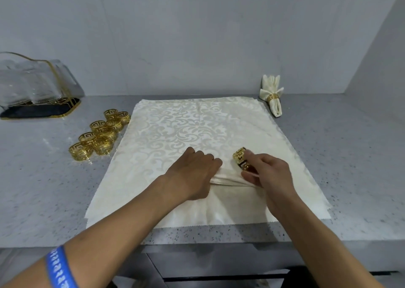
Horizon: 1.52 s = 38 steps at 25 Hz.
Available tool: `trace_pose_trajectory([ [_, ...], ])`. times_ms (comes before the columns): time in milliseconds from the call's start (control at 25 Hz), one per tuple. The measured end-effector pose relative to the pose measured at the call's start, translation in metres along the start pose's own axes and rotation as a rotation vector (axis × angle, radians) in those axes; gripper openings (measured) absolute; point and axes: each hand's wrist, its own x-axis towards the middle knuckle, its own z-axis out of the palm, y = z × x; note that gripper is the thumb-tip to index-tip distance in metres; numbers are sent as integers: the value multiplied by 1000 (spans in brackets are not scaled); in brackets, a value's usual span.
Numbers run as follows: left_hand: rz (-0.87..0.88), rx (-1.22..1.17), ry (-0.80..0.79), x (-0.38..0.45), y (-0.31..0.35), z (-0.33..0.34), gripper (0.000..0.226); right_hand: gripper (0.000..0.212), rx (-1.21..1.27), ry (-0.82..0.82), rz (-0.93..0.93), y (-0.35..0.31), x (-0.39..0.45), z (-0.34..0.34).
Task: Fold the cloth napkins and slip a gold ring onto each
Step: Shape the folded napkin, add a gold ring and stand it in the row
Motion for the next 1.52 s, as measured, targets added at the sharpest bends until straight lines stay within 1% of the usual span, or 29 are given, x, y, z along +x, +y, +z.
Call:
trace_pose_trajectory([
  [40,7,11,46,0,0,1,21,31,41,29,-21,-5,0,-5],
  [80,18,23,80,-1,-1,3,18,30,37,55,-61,-10,0,-11],
  [160,70,44,129,-2,-2,8,15,28,-28,65,-127,-16,0,-28],
  [240,117,85,159,-3,-2,13,18,28,-151,30,-150,-15,1,-49],
  [280,118,88,175,-4,-3,15,21,32,-277,7,-193,-12,1,-58],
  [360,105,62,231,-4,-5,18,18,38,-569,-57,-299,-5,4,-74],
  [400,96,44,246,-4,-5,18,17,40,-675,-109,-326,-3,5,-79],
  [480,76,21,244,-3,-6,17,20,41,-823,-220,-365,-3,6,-83],
  [600,55,21,232,-1,-8,16,21,45,-950,-351,-434,-10,8,-88],
  [720,66,47,146,1,-5,9,22,49,-913,-397,-433,-18,5,-102],
  [840,82,81,139,4,-6,0,21,50,-892,-470,-452,-15,1,-105],
  [920,98,60,103,5,-10,-9,14,50,-886,-504,-514,-8,1,-98],
  [1000,130,-34,39,4,-15,-21,5,50,-846,-521,-564,-3,3,-89],
  [1080,131,-144,-68,1,-19,-33,6,50,-806,-544,-570,-3,5,-80],
  [1120,120,-189,-137,-1,-20,-40,12,51,-799,-565,-582,-4,6,-76],
  [1200,128,-220,-273,-4,-18,-49,23,50,-835,-618,-629,-5,6,-68],
  [1280,155,-227,-366,-8,-11,-53,28,50,-882,-673,-671,-5,5,-57],
  [1360,159,-255,-386,-11,-6,-52,31,50,-916,-697,-700,0,2,-44],
  [1520,134,-244,-323,-19,-8,-49,34,54,-900,-644,-707,11,1,-36],
])
